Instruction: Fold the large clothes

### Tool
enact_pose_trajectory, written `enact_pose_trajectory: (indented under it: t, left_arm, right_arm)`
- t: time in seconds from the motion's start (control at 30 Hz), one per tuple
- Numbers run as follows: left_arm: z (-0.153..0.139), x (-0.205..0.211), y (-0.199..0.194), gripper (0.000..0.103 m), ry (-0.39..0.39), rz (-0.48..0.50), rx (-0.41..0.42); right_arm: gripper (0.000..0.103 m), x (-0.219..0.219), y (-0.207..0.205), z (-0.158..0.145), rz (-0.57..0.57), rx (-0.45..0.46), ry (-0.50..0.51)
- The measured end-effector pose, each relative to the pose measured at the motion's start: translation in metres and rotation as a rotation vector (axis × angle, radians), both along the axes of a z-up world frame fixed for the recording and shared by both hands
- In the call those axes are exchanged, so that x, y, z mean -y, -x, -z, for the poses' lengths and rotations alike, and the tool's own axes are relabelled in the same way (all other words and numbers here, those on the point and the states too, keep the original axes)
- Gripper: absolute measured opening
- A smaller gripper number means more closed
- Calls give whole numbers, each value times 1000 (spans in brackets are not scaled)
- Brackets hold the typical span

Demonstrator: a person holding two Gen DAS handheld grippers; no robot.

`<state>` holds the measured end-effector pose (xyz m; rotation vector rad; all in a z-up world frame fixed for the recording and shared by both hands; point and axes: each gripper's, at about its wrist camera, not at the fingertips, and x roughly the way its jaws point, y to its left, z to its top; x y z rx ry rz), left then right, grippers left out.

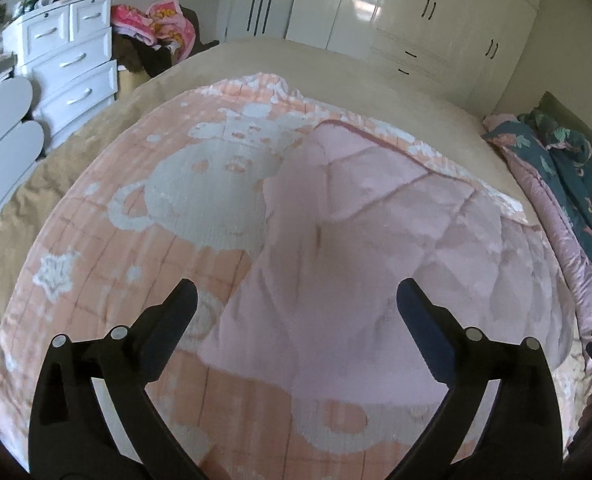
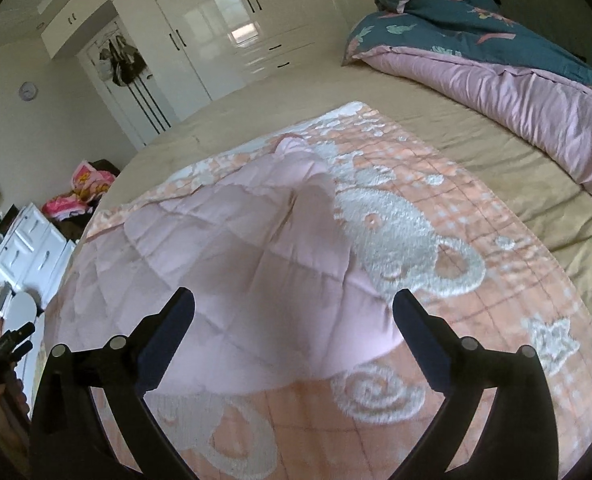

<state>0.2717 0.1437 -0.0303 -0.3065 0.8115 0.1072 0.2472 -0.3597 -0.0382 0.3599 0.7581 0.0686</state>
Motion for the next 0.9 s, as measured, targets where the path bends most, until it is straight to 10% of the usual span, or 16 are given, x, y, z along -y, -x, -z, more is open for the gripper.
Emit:
enact_pose_trajectory:
  t: [0.9]
  left_arm:
    - [100,-2,29,94,574,-128,-68]
  right_arm:
    - [99,-14,3,79,121,-102,-223]
